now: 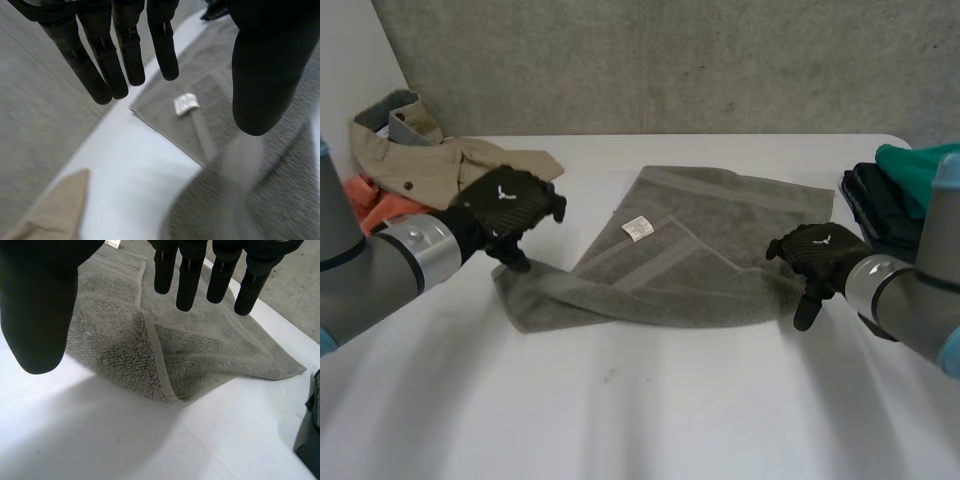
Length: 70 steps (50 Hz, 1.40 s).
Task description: Fold the laundry.
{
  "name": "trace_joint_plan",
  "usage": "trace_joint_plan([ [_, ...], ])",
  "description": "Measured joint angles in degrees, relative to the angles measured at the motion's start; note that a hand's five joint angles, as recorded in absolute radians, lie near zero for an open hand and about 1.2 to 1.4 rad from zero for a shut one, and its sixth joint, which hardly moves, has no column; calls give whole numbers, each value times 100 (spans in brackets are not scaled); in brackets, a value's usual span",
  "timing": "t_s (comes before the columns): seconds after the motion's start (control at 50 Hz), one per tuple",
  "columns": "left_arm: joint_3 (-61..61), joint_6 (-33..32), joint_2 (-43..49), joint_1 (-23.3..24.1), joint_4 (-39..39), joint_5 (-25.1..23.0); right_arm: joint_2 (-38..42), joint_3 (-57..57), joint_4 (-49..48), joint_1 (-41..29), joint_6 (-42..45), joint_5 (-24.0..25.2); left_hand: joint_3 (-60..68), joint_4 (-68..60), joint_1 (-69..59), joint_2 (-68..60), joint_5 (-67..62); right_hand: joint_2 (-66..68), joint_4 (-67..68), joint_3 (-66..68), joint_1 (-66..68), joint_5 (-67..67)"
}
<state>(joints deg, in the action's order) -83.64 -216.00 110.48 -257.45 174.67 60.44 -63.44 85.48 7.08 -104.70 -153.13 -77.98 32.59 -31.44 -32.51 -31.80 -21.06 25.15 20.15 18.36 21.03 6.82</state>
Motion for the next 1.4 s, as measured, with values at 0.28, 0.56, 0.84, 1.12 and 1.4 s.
trace_joint_plan([
  [0.28,1351,-842,1818,36,-1088,66,722,297,-1495,-5,44,28,673,-775,-730,-758,-788,15,120,238,109,428],
  [0.56,1810,-838,2022,315,-1241,744,580,444,-2009,22,-163,-49,3537,-3689,-3334,-3659,-3547,4213,4800,4951,3987,4983],
  [0.84,1154,1268,-1129,806,-1217,1038,-1611,-336,-1435,676,-738,36,3537,-3691,-3334,-3664,-3547,4213,4815,4967,4349,5094],
  [1.12,804,2892,-2516,1201,-1216,1248,376,-3900,-1899,-319,-1030,233,3537,-3692,-3334,-3664,-3547,4213,4817,4967,4349,5131],
  [1.4,762,3448,-2566,1316,-1217,1652,2637,-4859,-2664,-1609,-1631,-60,3538,-3692,-3334,-3665,-3547,-1251,-657,-526,-817,-379],
])
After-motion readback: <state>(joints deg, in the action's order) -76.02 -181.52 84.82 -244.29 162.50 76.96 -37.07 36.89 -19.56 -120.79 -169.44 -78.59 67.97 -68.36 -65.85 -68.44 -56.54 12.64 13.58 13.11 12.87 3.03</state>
